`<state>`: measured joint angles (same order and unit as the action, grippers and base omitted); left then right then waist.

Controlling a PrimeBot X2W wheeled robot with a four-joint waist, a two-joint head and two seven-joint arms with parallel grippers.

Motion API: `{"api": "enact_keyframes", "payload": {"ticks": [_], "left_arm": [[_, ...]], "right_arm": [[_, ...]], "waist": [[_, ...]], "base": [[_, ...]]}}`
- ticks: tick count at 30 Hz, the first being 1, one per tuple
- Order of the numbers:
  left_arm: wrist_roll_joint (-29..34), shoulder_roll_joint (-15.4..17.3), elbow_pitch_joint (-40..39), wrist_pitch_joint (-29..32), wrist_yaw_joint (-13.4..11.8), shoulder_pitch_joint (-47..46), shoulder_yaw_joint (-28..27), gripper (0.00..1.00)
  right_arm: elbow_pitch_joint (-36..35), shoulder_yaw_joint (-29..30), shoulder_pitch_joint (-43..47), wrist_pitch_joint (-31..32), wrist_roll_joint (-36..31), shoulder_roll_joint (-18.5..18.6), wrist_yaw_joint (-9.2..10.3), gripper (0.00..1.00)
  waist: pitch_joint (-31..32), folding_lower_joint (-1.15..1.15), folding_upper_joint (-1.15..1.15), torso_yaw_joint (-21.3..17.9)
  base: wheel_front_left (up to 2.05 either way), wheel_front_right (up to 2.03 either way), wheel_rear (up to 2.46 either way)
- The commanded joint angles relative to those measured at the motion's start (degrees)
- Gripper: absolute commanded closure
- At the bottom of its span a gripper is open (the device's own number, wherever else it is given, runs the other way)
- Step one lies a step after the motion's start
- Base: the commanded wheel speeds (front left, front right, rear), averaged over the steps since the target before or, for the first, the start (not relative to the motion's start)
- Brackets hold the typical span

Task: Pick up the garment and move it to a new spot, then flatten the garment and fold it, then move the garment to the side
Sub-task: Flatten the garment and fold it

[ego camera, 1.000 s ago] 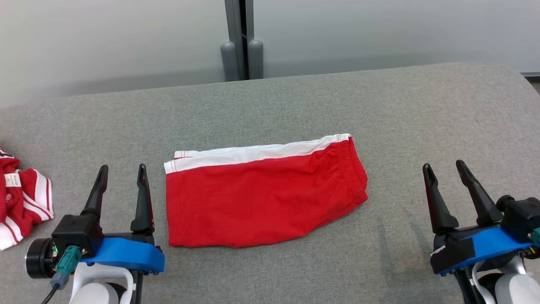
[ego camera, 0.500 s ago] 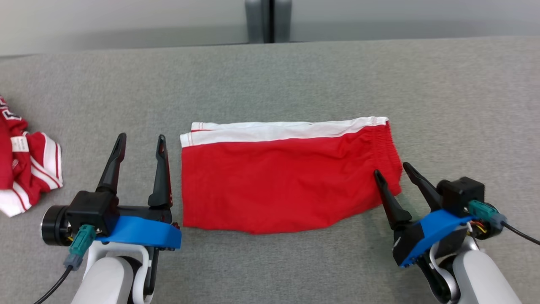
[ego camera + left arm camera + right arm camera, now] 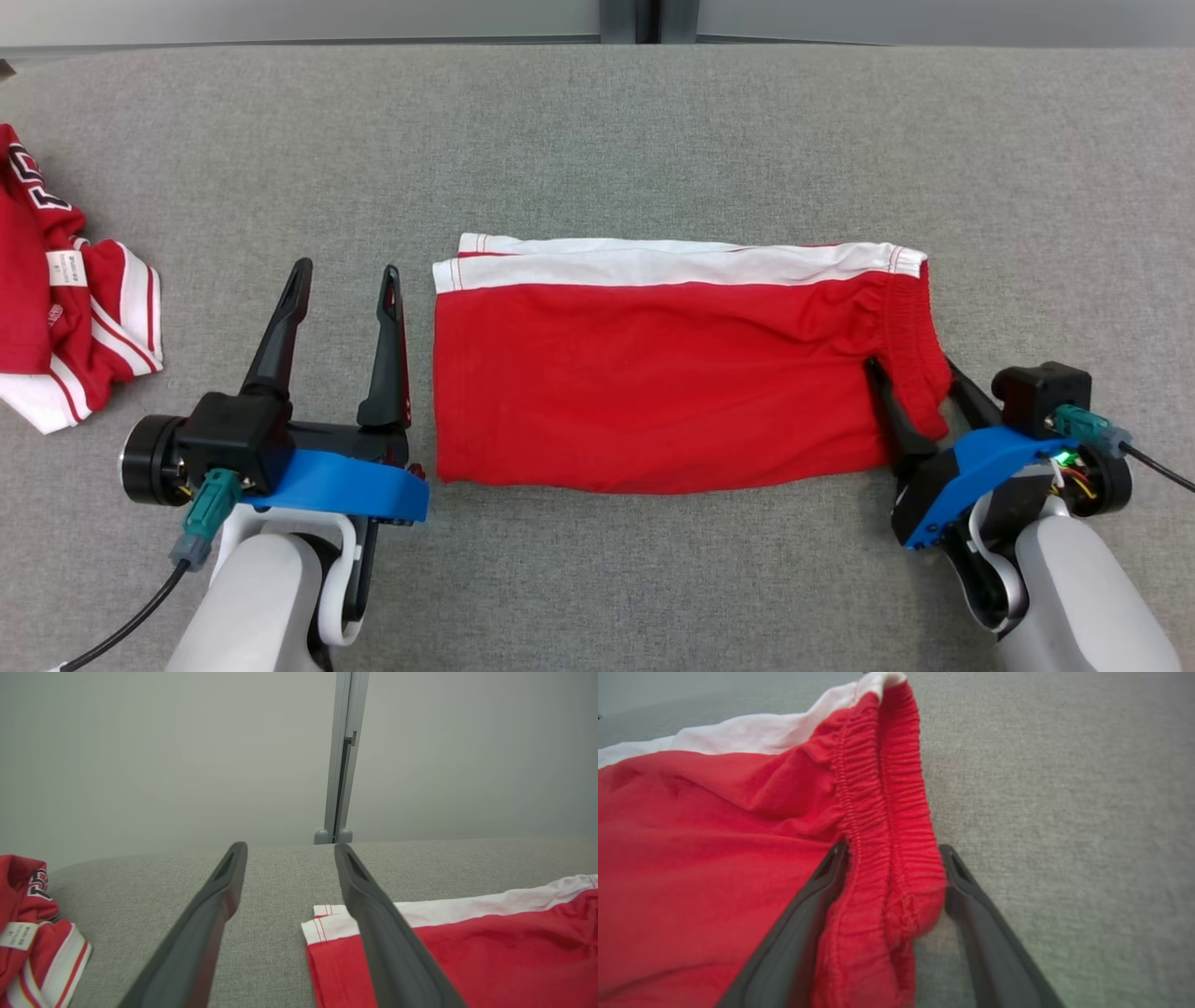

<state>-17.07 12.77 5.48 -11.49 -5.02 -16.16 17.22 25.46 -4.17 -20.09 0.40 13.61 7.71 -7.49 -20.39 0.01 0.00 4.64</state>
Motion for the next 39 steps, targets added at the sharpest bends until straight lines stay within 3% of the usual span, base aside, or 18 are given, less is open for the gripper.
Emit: {"api": "enact_keyframes", "payload": {"ticks": [1, 2, 3, 12, 19, 30, 34, 39], "left_arm": [[0.2, -0.1, 0.4, -0.5, 0.1, -1.3, 0.1, 0.00], [0.2, -0.1, 0.6, -0.6, 0.2, -1.5, 0.1, 0.00], [0.1, -0.1, 0.9, -0.7, 0.2, -1.6, 0.1, 0.00], [-0.5, 0.2, 1.9, -1.1, -0.5, -0.5, -0.2, 0.00], [-0.7, 0.4, 1.5, -0.9, -1.1, 0.8, 0.0, 0.00], [-0.8, 0.5, 0.9, -0.1, -1.6, 1.0, 0.9, 0.00], [-0.9, 0.2, 0.9, -0.2, -1.7, 0.5, 1.2, 0.00], [-1.0, -1.0, 1.6, -0.8, -1.4, -1.5, 1.9, 0.00]], "right_arm": [[1.6, -1.3, -0.5, 0.8, 1.5, -0.6, -0.01, 0.31], [1.9, -1.9, -0.8, 0.7, 2.0, -0.6, -0.01, 0.78], [2.3, -2.3, -1.0, 0.7, 2.7, -0.6, -0.01, 1.00], [-1.1, -2.3, 0.9, -0.7, 8.1, 2.8, 0.00, 1.00], [-7.2, -0.3, 4.6, 2.8, 10.6, 5.1, 0.00, 1.00], [-17.9, -9.2, 2.2, 15.6, 24.1, 0.9, 0.00, 1.00], [-16.0, -13.4, -1.1, 18.6, 28.5, -1.8, -0.01, 1.00], [-10.2, -17.9, -6.3, 17.6, 29.6, -3.6, -0.01, 1.00]], "waist": [[-0.2, -0.01, 0.00, 0.1], [-0.3, -0.01, 0.00, 0.1], [-0.3, -0.01, 0.00, 0.1], [1.9, -0.01, 0.00, -2.0], [4.0, -0.01, 0.00, -3.8], [4.9, -0.01, 0.00, -3.2], [4.0, -0.01, 0.00, -1.6], [2.4, -0.01, 0.00, 1.3]], "base": [[0.00, 0.00, 0.00], [0.00, 0.00, 0.00], [0.00, 0.00, 0.00], [0.00, 0.00, 0.00], [0.00, 0.00, 0.00], [0.00, 0.00, 0.00], [0.00, 0.00, 0.00], [0.00, 0.00, 0.00]]}}
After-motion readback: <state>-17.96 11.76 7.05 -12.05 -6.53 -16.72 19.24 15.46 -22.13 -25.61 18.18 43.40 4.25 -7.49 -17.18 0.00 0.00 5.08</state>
